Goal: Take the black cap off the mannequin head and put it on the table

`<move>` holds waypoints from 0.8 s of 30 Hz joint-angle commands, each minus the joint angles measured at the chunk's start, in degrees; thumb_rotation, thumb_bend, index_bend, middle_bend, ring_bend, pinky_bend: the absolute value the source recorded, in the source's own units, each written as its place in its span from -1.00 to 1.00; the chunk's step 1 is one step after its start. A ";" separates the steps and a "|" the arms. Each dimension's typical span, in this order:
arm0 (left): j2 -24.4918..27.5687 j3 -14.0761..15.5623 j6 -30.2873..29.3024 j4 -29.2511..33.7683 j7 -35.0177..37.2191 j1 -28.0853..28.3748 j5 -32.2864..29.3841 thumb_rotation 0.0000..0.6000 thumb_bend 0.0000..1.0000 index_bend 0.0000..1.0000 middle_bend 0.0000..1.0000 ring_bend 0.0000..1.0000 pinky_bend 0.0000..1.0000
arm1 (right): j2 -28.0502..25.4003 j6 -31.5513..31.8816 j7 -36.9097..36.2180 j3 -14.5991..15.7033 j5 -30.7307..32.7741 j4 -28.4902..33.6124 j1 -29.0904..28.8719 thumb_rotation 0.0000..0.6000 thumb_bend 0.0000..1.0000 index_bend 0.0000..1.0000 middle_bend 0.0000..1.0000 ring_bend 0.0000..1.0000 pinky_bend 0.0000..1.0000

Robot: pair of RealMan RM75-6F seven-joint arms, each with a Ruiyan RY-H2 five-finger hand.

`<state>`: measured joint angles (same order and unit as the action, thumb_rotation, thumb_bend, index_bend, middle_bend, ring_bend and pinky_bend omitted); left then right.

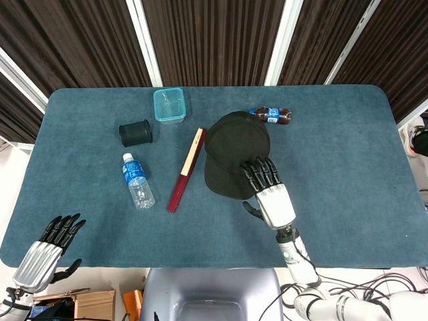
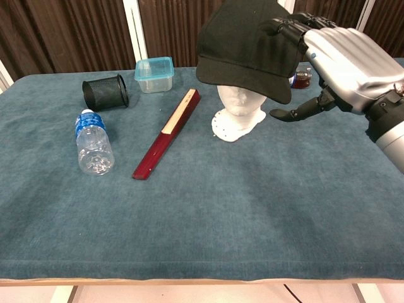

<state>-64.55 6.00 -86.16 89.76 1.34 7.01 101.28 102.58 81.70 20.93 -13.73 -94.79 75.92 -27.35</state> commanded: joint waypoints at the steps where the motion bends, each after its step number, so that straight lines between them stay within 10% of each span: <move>1: 0.00 0.01 -0.03 0.00 0.08 0.03 0.05 1.00 -0.37 -1.00 -1.00 -0.92 -0.86 | -0.17 -0.26 0.10 0.40 0.59 0.01 -0.01 1.00 -0.98 -0.73 -0.73 -1.00 -0.82; 24: 0.38 0.40 -0.04 0.41 -0.24 -0.06 0.34 1.00 -0.38 -1.00 -1.00 -0.92 -0.86 | 11.05 6.90 -7.99 -0.25 -1.94 -17.36 -5.03 1.00 -0.80 -0.11 -0.28 -0.64 -0.34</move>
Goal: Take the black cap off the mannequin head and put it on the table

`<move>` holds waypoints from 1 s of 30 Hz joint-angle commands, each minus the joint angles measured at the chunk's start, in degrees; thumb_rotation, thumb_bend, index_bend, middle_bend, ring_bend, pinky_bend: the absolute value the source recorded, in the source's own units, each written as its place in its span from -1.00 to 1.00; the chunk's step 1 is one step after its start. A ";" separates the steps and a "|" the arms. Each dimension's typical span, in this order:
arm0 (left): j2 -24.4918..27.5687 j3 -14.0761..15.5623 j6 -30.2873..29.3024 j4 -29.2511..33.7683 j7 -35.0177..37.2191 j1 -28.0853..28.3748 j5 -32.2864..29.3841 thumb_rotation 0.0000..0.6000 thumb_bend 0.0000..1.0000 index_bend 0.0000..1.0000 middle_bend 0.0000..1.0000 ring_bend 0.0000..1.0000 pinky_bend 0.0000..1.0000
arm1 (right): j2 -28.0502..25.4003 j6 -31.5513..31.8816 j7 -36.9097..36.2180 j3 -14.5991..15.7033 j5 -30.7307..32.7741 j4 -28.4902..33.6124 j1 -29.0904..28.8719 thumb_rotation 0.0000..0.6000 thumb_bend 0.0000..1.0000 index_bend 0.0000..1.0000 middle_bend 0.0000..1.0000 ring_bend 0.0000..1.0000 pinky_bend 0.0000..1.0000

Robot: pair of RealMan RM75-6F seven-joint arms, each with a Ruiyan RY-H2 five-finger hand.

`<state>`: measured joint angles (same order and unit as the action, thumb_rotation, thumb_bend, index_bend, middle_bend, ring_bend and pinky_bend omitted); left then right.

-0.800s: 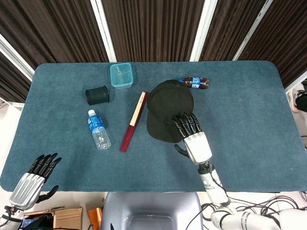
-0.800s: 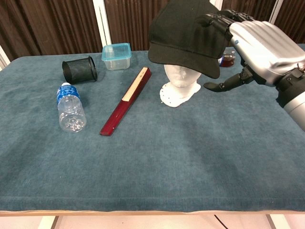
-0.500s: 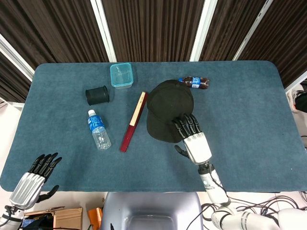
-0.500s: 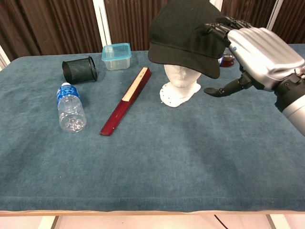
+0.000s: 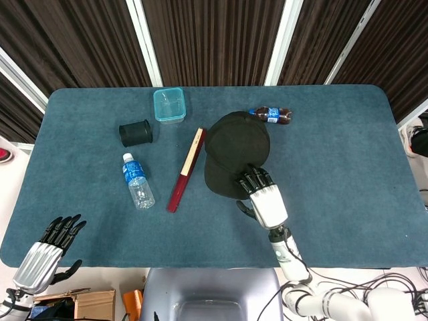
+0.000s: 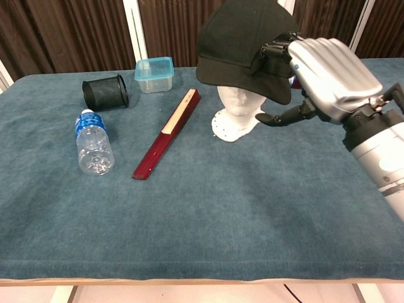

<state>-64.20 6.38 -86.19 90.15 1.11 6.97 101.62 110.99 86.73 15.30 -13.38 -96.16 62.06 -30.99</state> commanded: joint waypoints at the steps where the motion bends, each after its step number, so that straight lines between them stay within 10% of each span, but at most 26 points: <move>1: 0.05 0.03 -0.04 0.02 -0.02 -0.04 0.00 1.00 -0.38 -1.00 -1.00 -0.91 -0.86 | 3.02 2.04 -2.70 -0.65 -0.55 -4.14 -1.63 1.00 -0.79 -0.10 -0.27 -0.63 -0.33; 30: 0.17 0.23 -0.79 -0.08 0.01 -0.54 0.38 1.00 -0.38 -1.00 -0.97 -0.89 -0.86 | 6.09 5.85 -5.17 -1.82 1.87 -12.42 -5.22 1.00 -0.24 0.19 -0.07 -0.39 -0.02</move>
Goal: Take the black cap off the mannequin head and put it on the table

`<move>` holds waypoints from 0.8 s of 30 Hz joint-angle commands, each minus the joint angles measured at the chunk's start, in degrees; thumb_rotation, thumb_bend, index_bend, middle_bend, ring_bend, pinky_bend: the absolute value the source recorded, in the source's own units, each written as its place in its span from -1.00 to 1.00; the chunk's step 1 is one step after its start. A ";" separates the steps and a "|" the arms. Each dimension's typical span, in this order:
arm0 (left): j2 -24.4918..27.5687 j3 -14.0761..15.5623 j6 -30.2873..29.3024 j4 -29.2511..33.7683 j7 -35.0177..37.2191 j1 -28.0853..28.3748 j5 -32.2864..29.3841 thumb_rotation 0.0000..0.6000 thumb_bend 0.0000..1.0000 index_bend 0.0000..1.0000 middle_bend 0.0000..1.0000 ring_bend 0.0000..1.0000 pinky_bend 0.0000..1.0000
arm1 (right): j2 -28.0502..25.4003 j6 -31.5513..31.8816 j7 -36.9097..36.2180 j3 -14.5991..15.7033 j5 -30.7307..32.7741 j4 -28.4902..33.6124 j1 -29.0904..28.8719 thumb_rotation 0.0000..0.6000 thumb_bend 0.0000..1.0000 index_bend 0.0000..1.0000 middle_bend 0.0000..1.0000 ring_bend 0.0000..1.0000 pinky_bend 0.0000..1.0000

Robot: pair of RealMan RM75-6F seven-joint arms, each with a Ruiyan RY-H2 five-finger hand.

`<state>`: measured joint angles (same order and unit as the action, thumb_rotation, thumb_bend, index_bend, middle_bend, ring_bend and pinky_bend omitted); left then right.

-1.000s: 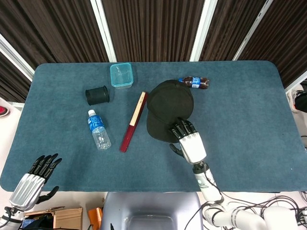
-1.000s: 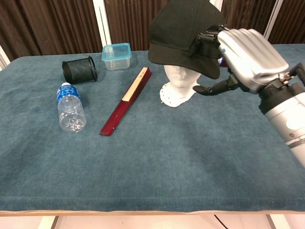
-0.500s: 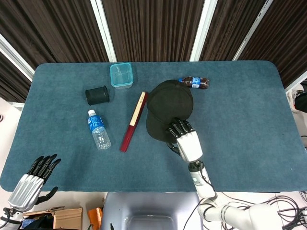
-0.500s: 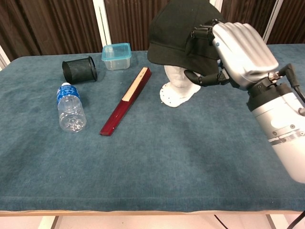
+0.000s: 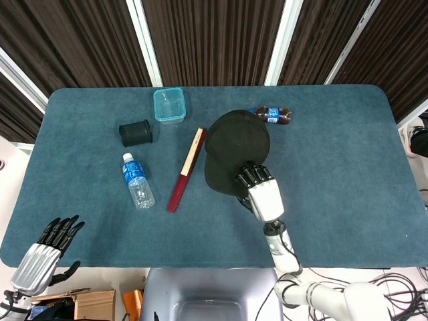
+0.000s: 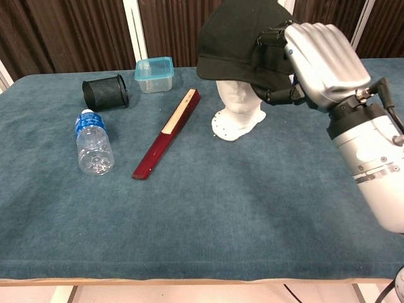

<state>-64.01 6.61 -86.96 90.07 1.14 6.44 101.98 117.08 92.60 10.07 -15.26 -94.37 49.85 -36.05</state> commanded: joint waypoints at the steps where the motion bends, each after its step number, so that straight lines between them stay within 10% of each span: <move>1: -0.02 0.00 -0.02 -0.01 -0.03 -0.01 0.01 1.00 -0.38 -1.00 -0.97 -0.89 -0.86 | 0.01 -0.08 0.09 0.13 0.14 -0.33 -0.24 1.00 -0.23 0.22 -0.04 -0.35 0.03; 24: -0.03 0.04 0.04 -0.23 0.33 0.12 0.29 1.00 -0.37 -1.00 -0.97 -0.88 -0.86 | 3.42 9.26 -3.37 -1.14 -1.96 -15.09 -5.89 1.00 -0.15 1.00 0.66 0.40 0.86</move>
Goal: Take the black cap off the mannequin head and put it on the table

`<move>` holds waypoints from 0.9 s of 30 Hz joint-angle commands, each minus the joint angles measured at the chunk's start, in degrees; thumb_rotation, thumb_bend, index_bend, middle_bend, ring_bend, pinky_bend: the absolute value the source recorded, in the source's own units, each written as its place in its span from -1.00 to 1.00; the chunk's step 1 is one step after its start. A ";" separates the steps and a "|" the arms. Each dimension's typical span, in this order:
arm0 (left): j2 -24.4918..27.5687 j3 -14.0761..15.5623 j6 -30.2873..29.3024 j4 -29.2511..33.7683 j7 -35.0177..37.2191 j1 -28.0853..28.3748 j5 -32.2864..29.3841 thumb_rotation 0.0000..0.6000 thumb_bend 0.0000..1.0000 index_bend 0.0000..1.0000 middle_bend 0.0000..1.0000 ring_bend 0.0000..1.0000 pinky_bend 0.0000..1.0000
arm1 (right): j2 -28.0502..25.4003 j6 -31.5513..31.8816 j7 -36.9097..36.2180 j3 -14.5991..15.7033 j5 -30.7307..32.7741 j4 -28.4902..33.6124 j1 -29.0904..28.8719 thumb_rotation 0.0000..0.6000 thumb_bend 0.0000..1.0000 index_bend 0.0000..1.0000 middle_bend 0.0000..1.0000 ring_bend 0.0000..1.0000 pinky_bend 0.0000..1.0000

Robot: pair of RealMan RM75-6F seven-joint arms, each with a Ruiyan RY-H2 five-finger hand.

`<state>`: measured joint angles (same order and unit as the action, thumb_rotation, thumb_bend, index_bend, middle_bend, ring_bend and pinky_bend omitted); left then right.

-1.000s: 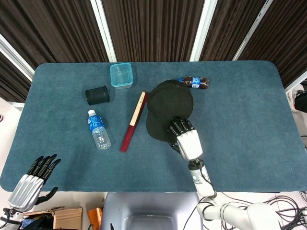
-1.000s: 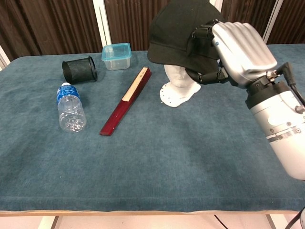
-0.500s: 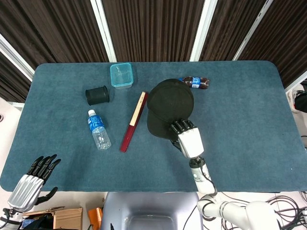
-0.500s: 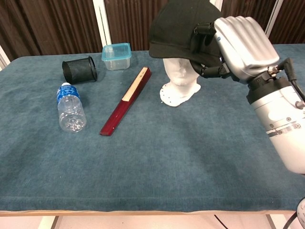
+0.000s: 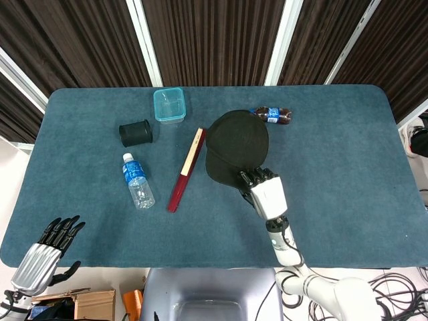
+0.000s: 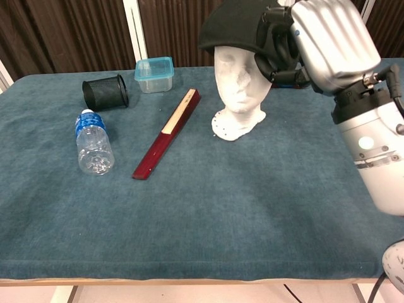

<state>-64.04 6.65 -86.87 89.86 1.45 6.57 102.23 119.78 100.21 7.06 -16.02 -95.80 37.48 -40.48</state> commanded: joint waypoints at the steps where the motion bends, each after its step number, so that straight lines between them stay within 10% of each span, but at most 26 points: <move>1: 0.00 0.00 -0.05 -0.04 0.04 0.01 0.07 1.00 -0.38 -1.00 -0.97 -0.88 -0.86 | 0.87 2.00 -0.26 -0.44 -0.61 -3.76 -1.92 1.00 -0.15 1.00 0.67 0.40 0.88; 27: -0.26 0.13 -0.07 -0.22 -0.19 0.01 0.35 1.00 -0.38 -1.00 -0.96 -0.88 -0.86 | -4.58 -0.66 8.22 -3.24 4.46 -13.69 -12.69 1.00 -0.13 1.00 0.68 0.43 0.93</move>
<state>-64.31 6.78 -86.95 89.63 1.26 6.57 102.58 115.57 99.83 14.85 -19.16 -91.61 24.17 -52.81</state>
